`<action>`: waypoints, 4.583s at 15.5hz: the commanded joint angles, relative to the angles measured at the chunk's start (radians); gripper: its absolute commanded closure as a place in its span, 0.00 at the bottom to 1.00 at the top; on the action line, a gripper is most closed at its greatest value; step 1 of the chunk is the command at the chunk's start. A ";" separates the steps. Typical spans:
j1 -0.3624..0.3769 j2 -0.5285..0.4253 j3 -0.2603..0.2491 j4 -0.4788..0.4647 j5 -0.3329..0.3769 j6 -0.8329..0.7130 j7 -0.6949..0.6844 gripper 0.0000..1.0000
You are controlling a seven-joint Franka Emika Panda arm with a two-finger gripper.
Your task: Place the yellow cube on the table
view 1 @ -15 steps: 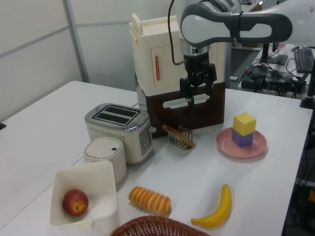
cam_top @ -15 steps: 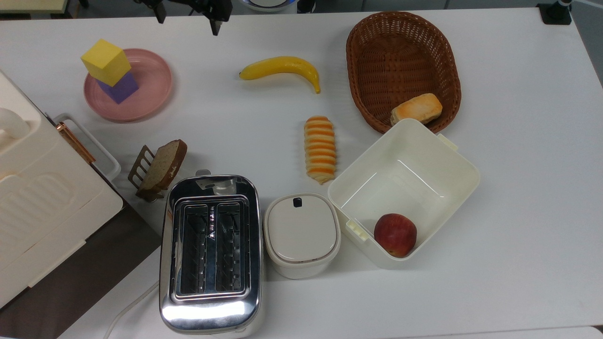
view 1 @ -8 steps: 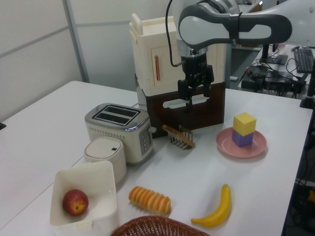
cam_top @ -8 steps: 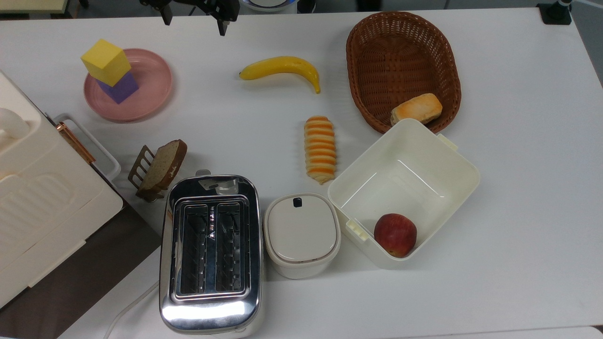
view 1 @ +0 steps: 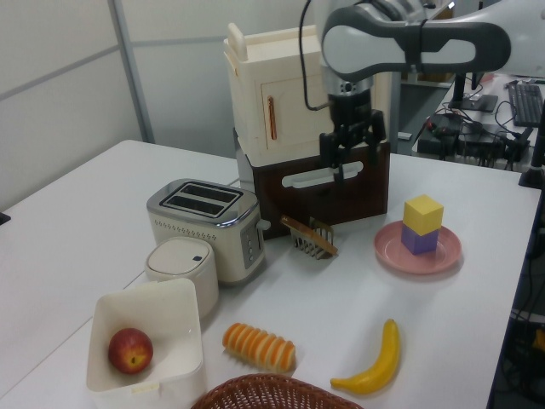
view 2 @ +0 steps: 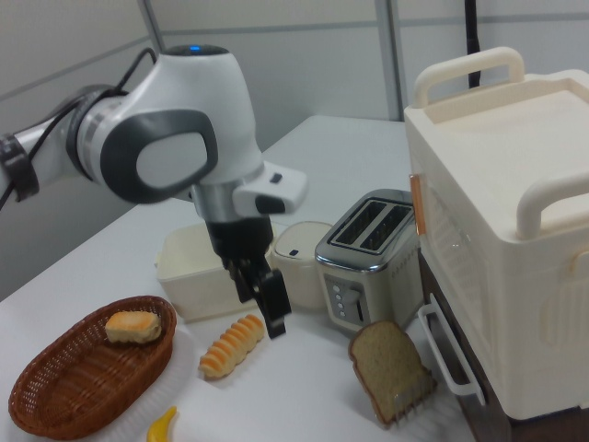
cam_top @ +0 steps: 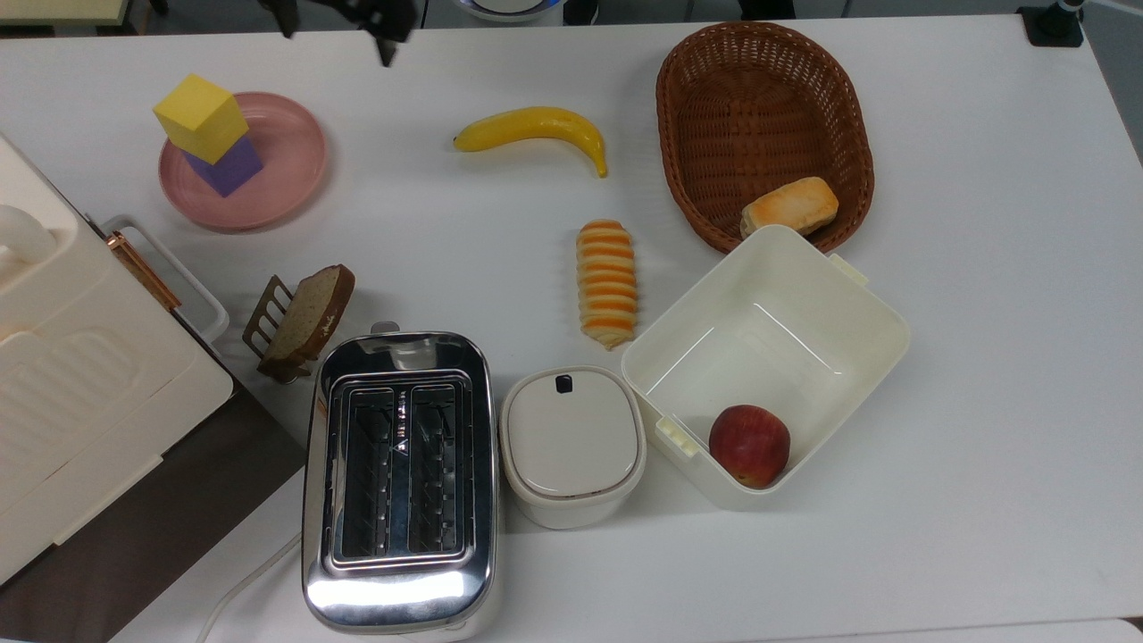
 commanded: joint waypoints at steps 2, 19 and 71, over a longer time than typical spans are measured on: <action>-0.157 -0.114 0.073 -0.160 0.011 0.084 0.113 0.00; -0.305 -0.055 -0.016 -0.335 -0.161 0.383 -0.130 0.00; -0.251 -0.044 0.013 -0.358 -0.089 0.422 -0.162 0.60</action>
